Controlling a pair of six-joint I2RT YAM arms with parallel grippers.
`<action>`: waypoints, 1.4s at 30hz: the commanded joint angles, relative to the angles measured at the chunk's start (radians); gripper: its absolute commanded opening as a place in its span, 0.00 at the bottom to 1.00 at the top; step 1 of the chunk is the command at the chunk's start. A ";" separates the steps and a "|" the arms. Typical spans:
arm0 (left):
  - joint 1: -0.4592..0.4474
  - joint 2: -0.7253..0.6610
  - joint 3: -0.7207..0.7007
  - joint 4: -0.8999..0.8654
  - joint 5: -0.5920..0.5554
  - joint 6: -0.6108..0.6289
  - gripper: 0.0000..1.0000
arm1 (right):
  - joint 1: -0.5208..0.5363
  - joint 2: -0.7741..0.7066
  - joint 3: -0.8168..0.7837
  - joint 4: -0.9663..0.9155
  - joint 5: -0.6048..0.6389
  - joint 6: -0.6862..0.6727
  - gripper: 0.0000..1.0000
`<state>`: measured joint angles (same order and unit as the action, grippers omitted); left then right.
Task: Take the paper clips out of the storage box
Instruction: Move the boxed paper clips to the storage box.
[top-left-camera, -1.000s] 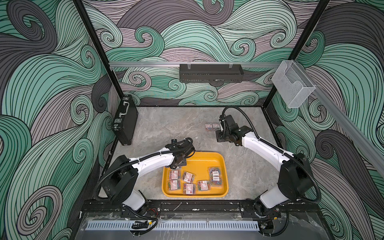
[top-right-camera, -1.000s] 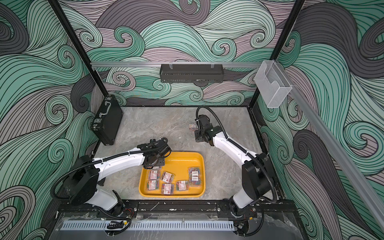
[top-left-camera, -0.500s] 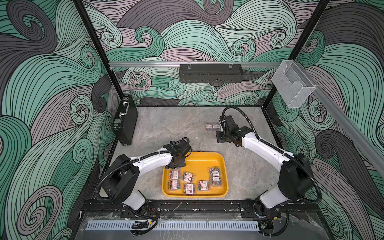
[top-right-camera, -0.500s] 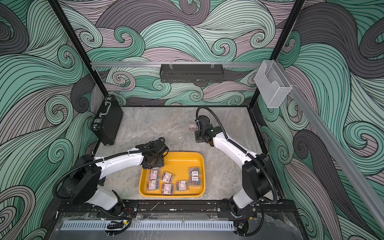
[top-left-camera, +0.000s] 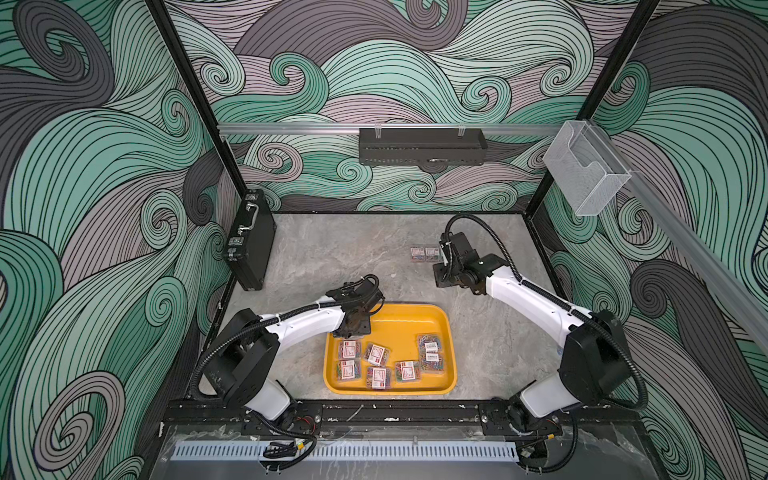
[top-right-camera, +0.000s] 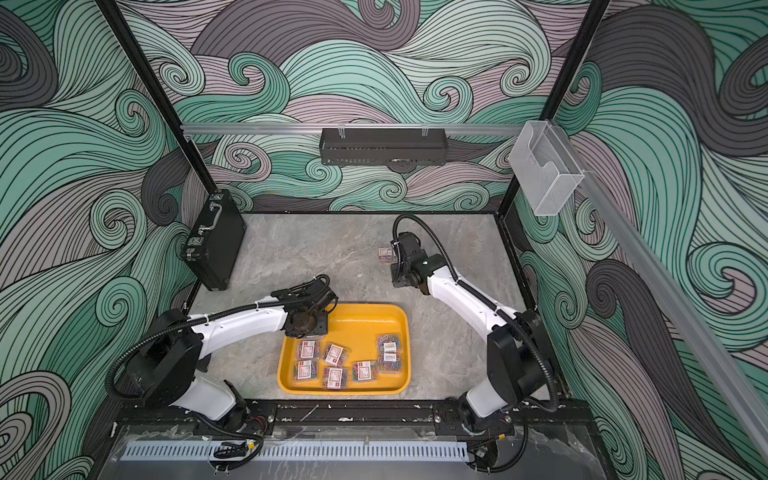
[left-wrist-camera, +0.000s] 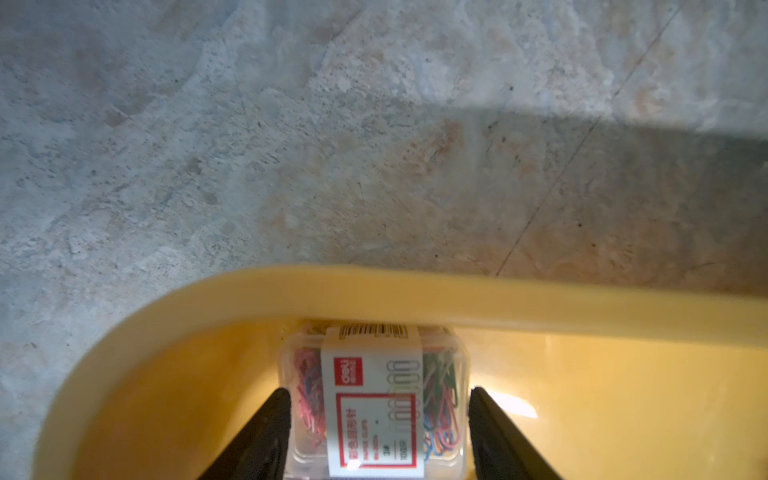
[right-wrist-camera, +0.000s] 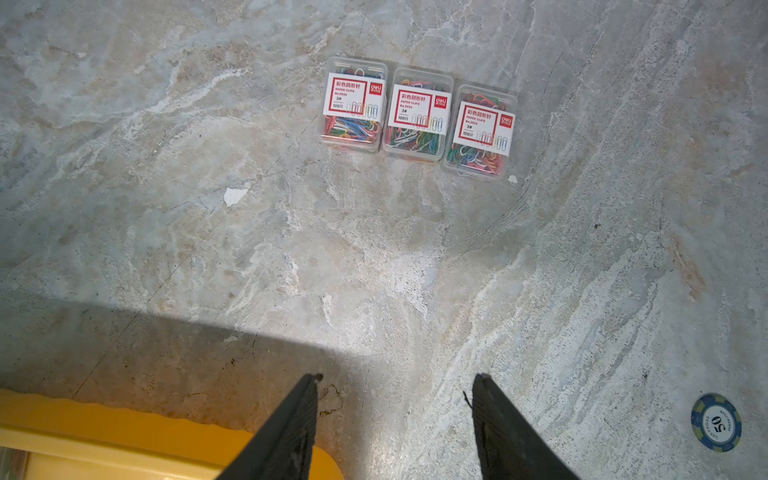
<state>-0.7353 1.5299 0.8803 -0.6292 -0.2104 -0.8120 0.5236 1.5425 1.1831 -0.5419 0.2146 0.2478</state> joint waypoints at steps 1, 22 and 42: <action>-0.011 0.024 0.016 0.008 0.052 0.038 0.63 | 0.004 -0.025 -0.007 -0.020 0.026 0.013 0.60; -0.100 0.011 0.093 -0.020 0.003 0.083 0.67 | 0.020 -0.070 -0.038 -0.005 0.004 -0.031 0.61; -0.066 0.079 0.082 0.014 0.070 0.102 0.68 | 0.076 -0.093 -0.035 -0.003 -0.015 -0.062 0.62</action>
<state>-0.8055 1.5806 0.9306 -0.6052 -0.1577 -0.7292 0.5922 1.4696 1.1522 -0.5346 0.2012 0.1928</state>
